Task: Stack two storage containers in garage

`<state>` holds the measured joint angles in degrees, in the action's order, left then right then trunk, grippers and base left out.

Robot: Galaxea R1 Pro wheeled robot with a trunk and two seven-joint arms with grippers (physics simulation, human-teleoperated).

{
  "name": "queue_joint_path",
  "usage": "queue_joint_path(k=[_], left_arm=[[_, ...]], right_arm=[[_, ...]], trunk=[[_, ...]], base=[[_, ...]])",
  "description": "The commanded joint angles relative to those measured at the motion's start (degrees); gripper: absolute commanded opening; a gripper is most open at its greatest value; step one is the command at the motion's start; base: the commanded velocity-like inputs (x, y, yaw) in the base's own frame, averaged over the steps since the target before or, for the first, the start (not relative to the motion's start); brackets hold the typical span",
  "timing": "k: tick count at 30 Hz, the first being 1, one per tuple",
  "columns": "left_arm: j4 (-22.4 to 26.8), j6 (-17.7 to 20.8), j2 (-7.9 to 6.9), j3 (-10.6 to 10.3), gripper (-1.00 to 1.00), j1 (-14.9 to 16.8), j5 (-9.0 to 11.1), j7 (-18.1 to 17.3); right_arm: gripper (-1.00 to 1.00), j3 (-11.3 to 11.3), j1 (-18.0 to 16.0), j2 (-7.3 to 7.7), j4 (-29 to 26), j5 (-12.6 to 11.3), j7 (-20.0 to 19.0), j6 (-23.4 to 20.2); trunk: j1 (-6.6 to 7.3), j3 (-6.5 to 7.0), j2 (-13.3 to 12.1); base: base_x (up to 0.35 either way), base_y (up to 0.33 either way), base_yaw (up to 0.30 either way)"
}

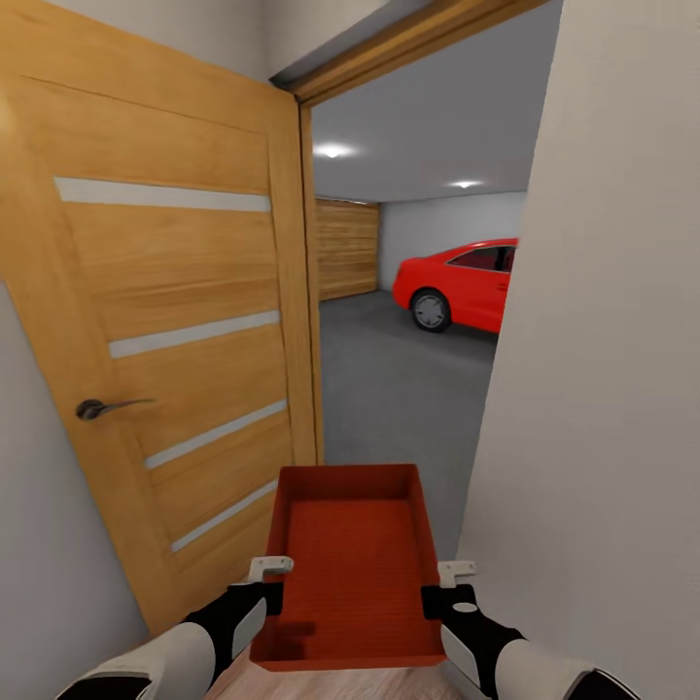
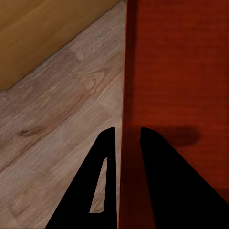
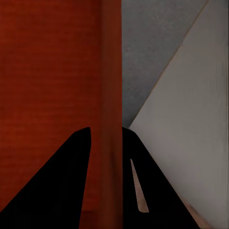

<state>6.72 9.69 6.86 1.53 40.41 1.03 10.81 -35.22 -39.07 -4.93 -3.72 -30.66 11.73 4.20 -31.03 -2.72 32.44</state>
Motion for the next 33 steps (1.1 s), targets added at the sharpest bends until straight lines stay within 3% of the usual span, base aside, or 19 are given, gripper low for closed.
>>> queue_joint_path(k=[1, 6, 20, 27, 33], left_arm=[[0.31, 0.41, -0.94, -0.6, -1.0, 0.02, -1.2, 0.97], [0.31, 0.54, -0.9, -0.63, -1.0, 0.02, -1.2, 0.97], [0.31, 0.53, -0.89, -0.66, -1.0, 0.02, -1.2, 0.97], [0.31, 0.43, -0.89, -0.66, -1.0, 0.02, -1.22, 0.97], [0.31, 0.42, -0.89, -0.66, -1.0, 0.02, -1.29, 0.97]], right_arm=[[-1.0, 0.73, -0.1, 0.01, 1.09, -1.06, 1.06, 0.37], [-1.0, 0.76, -0.08, 0.07, 1.09, -1.06, 1.03, 0.37], [-1.0, 0.72, -0.1, -0.06, 1.09, -1.06, 1.03, 0.37], [-1.0, 0.76, -0.12, 0.03, 1.09, -1.06, 1.02, 0.37], [-1.0, 0.77, -0.12, 0.01, 1.09, -1.06, 1.05, 0.37]], trunk=[[-0.02, -0.11, 0.11], [-0.02, -0.11, 0.11], [-0.02, -0.11, 0.11], [-0.02, -0.11, 0.11], [-0.02, -0.11, 0.11]], base=[[0.0, 0.0, -0.107], [0.019, 0.069, -0.032], [0.091, 0.26, -0.001], [0.013, 0.04, -0.008], [0.0, 0.001, -0.213]])
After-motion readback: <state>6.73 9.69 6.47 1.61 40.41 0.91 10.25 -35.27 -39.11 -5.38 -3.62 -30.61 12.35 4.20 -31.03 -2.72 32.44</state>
